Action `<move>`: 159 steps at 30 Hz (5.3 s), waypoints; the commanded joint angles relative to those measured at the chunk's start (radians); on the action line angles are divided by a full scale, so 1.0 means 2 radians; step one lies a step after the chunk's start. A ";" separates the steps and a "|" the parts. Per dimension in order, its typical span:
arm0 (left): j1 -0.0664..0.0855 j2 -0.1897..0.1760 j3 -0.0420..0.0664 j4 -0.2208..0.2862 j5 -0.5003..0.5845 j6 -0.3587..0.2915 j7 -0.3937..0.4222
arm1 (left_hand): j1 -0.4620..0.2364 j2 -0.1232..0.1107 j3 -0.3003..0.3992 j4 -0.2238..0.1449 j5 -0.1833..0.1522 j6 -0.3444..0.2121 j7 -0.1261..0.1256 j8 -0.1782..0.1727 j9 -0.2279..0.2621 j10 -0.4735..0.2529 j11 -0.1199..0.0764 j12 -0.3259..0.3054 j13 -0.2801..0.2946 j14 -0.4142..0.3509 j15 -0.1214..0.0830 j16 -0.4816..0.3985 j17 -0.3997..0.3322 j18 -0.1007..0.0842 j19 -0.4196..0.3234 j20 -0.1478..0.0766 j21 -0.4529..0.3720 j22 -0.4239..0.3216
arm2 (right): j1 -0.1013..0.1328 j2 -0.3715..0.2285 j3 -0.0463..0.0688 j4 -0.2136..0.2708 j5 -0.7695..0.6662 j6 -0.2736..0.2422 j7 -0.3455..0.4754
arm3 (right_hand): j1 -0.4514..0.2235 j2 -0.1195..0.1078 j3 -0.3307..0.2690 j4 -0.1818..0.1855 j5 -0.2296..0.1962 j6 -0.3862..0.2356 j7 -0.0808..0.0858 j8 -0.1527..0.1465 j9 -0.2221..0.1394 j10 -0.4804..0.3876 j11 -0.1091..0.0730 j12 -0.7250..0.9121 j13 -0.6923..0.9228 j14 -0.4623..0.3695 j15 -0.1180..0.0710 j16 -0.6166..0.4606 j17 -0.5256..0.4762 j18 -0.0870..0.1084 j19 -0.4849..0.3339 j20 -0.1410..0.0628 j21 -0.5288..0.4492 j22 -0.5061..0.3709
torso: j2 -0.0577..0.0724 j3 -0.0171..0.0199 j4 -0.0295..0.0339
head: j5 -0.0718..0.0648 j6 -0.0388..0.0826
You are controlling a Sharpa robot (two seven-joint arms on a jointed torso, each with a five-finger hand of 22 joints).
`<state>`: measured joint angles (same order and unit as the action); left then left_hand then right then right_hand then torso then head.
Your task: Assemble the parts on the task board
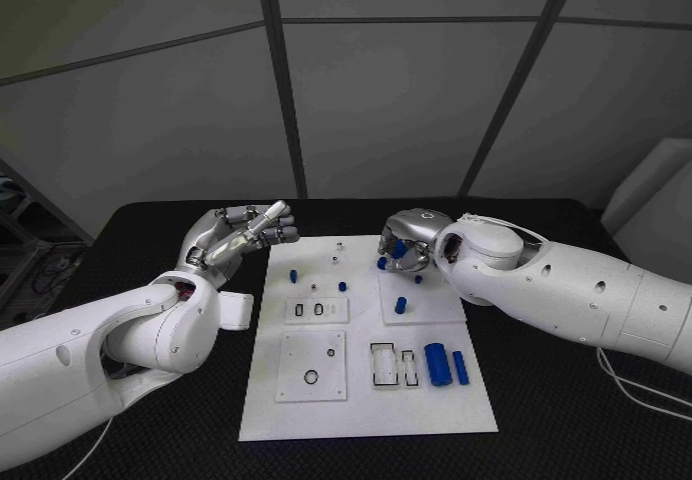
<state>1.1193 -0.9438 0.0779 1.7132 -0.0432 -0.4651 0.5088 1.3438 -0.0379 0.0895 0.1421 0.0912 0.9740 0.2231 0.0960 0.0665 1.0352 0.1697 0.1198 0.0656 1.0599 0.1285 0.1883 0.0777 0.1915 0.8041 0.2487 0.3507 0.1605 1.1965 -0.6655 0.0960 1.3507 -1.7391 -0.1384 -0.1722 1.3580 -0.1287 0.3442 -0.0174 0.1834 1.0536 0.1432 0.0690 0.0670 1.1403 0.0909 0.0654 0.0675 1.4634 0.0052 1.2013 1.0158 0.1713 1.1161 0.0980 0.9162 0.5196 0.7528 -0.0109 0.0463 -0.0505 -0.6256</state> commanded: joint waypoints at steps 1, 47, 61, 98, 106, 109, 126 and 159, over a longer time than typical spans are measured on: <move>0.001 -0.001 0.001 0.001 -0.006 0.007 0.001 | 0.000 0.003 0.001 -0.003 -0.003 0.002 0.001 -0.003 -0.001 0.002 0.002 -0.002 -0.001 0.003 0.001 -0.002 0.001 -0.003 0.003 0.000 0.003 0.000 | 0.001 0.002 0.000 -0.002 -0.005 0.006 -0.001 | 0.004 0.004 0.009 0.002 0.001 0.002 -0.001 -0.001 0.000 0.006 -0.001 0.000 0.000 0.022 0.001 0.011 0.013 0.000 0.007 0.000 0.014 0.017 | 0.001 0.0007 -0.0004 | 0.001 0.000; 0.001 -0.003 0.001 0.001 -0.007 0.010 -0.004 | 0.000 0.003 0.000 -0.005 -0.003 0.001 0.002 -0.005 -0.001 -0.001 0.002 -0.004 -0.001 0.004 0.002 -0.003 0.001 -0.004 0.003 0.000 0.003 0.000 | 0.001 0.018 0.000 -0.013 0.009 -0.028 0.016 | 0.014 0.006 0.068 0.003 -0.010 0.037 -0.002 0.008 0.004 0.057 -0.010 0.003 0.003 0.024 -0.006 0.070 0.074 -0.008 0.014 -0.005 0.090 0.098 | 0.005 0.0025 -0.0008 | 0.003 -0.006; 0.001 -0.003 0.001 -0.001 -0.008 0.012 -0.005 | -0.001 0.004 0.000 -0.005 -0.003 0.001 0.002 -0.005 -0.001 -0.001 0.003 -0.005 -0.001 0.004 0.002 -0.004 0.001 -0.004 0.003 0.000 0.003 0.000 | 0.002 0.039 0.000 -0.019 0.012 -0.098 0.011 | 0.018 0.006 0.073 -0.002 -0.010 0.041 -0.002 0.008 0.004 0.060 -0.011 0.001 0.003 0.024 -0.007 0.074 0.079 -0.009 0.015 -0.006 0.096 0.105 | 0.005 0.0021 0.0007 | 0.005 -0.002; 0.003 0.001 0.001 -0.003 -0.008 0.014 -0.008 | 0.000 0.004 0.000 -0.006 -0.003 0.000 0.003 -0.007 -0.001 -0.002 0.003 -0.006 -0.001 0.003 0.002 -0.005 0.000 -0.004 0.002 0.000 0.002 -0.001 | 0.010 0.134 0.000 -0.127 0.019 -0.078 0.024 | 0.014 0.004 0.074 -0.001 -0.009 0.040 0.000 0.005 0.003 0.058 -0.009 -0.001 0.002 0.024 -0.006 0.078 0.084 -0.010 0.014 -0.005 0.101 0.108 | 0.007 0.0023 0.0001 | 0.013 -0.006; 0.003 0.000 0.001 -0.002 -0.010 0.014 -0.009 | 0.000 0.004 0.000 -0.007 -0.003 0.000 0.003 -0.007 -0.001 -0.002 0.003 -0.007 -0.001 0.003 0.002 -0.006 0.000 -0.004 0.002 0.000 0.002 -0.001 | 0.010 0.144 0.000 -0.139 0.018 -0.060 0.016 | 0.013 0.003 0.074 -0.001 -0.010 0.039 0.000 0.004 0.003 0.057 -0.009 -0.002 0.002 0.024 -0.006 0.078 0.083 -0.010 0.013 -0.004 0.102 0.109 | 0.007 0.0024 -0.0002 | 0.014 -0.007; 0.003 0.000 0.001 -0.002 -0.011 0.014 -0.009 | -0.001 0.004 0.000 -0.007 -0.003 0.000 0.003 -0.008 -0.001 -0.003 0.004 -0.008 -0.001 0.002 0.003 -0.007 0.000 -0.004 0.002 0.000 0.002 -0.001 | 0.010 0.146 0.000 -0.142 0.018 -0.056 0.015 | 0.012 0.003 0.074 -0.001 -0.010 0.039 0.000 0.004 0.003 0.056 -0.009 -0.002 0.001 0.024 -0.006 0.079 0.084 -0.010 0.013 -0.004 0.102 0.109 | 0.007 0.0025 -0.0002 | 0.015 -0.008; 0.004 0.000 0.001 -0.002 -0.011 0.013 -0.009 | -0.001 0.004 0.000 -0.008 -0.003 -0.001 0.004 -0.009 -0.001 -0.004 0.004 -0.009 -0.001 0.002 0.003 -0.008 0.000 -0.004 0.001 0.000 0.002 -0.002 | 0.010 0.156 0.000 -0.152 0.018 -0.047 -0.004 | -0.006 -0.013 0.072 0.005 -0.025 -0.009 0.014 -0.004 -0.002 -0.009 0.008 -0.002 -0.003 0.023 0.008 0.089 0.094 -0.009 0.000 0.010 0.102 0.104 | 0.007 0.0026 -0.0002 | 0.015 -0.009; 0.004 -0.008 0.001 -0.020 -0.025 0.038 -0.005 | -0.002 0.007 -0.001 -0.016 -0.008 0.013 -0.003 -0.010 0.001 0.013 -0.002 -0.007 0.000 0.010 0.000 -0.012 0.001 -0.004 -0.001 0.000 0.001 -0.004 | 0.010 -0.043 0.001 0.020 0.165 -0.083 -0.004 | -0.022 -0.046 -0.019 0.021 0.003 -0.040 -0.002 -0.002 0.000 0.131 -0.022 0.107 0.049 0.030 -0.014 0.120 0.139 -0.018 0.037 -0.004 0.145 0.168 | 0.005 0.0064 -0.0127 | 0.014 0.001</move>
<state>1.1262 -0.9583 0.0793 1.6758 -0.0674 -0.4228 0.4866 1.3380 -0.0322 0.0894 0.1172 0.0807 0.9936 0.2178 0.0813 0.0663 1.0552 0.1673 0.1052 0.0652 1.0726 0.1305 0.1686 0.0791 0.1915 0.8039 0.2487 0.3506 0.1537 1.2145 -0.7411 0.0966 1.3785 -1.5270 -0.3204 -0.1758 1.3040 -0.2147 0.3207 0.0246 0.1834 0.9771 0.1419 0.0630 0.0660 1.3775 0.0526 0.2588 0.1522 1.4637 -0.0162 1.4367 1.2843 0.1549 1.1827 0.0919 1.1999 0.8489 0.7639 -0.0012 0.0294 -0.0238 -0.6251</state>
